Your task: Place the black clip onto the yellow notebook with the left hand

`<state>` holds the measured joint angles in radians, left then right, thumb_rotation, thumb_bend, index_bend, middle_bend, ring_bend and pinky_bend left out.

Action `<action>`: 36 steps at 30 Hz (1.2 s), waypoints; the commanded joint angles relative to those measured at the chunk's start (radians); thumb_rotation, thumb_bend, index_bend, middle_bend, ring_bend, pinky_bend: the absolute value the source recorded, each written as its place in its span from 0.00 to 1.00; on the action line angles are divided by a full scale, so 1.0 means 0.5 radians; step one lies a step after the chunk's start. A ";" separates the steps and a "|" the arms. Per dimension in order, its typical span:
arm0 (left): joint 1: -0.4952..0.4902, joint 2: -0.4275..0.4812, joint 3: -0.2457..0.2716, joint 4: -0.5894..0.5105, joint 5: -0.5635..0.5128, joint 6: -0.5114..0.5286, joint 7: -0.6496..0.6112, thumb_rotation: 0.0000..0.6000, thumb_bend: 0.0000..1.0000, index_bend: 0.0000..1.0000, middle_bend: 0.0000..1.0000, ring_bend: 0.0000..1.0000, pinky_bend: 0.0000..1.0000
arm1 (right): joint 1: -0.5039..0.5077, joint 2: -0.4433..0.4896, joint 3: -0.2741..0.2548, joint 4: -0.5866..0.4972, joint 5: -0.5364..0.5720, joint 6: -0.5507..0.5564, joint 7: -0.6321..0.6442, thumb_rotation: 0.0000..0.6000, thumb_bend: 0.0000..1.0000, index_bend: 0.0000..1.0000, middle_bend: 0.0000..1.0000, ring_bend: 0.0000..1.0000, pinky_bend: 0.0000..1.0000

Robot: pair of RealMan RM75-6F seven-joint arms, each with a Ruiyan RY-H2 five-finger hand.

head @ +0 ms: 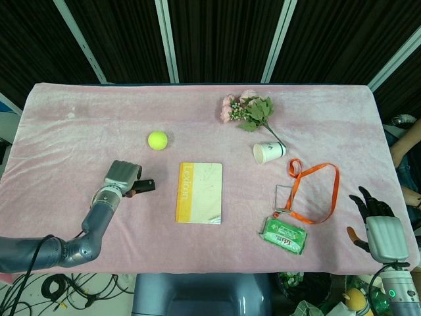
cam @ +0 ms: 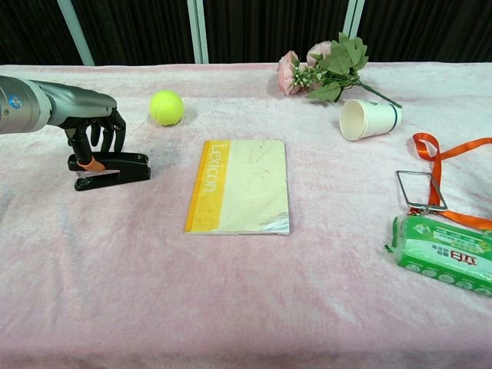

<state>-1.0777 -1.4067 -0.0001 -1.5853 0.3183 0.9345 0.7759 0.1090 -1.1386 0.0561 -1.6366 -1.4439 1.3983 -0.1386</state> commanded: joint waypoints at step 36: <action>-0.025 -0.079 -0.021 0.030 -0.034 0.042 0.087 1.00 0.38 0.48 0.51 0.40 0.61 | 0.003 0.014 0.012 -0.021 0.052 -0.025 0.035 1.00 0.22 0.21 0.06 0.19 0.21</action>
<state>-1.0899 -1.4452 -0.0110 -1.5710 0.3015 0.9546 0.8179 0.1103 -1.1317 0.0622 -1.6472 -1.4185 1.3865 -0.1224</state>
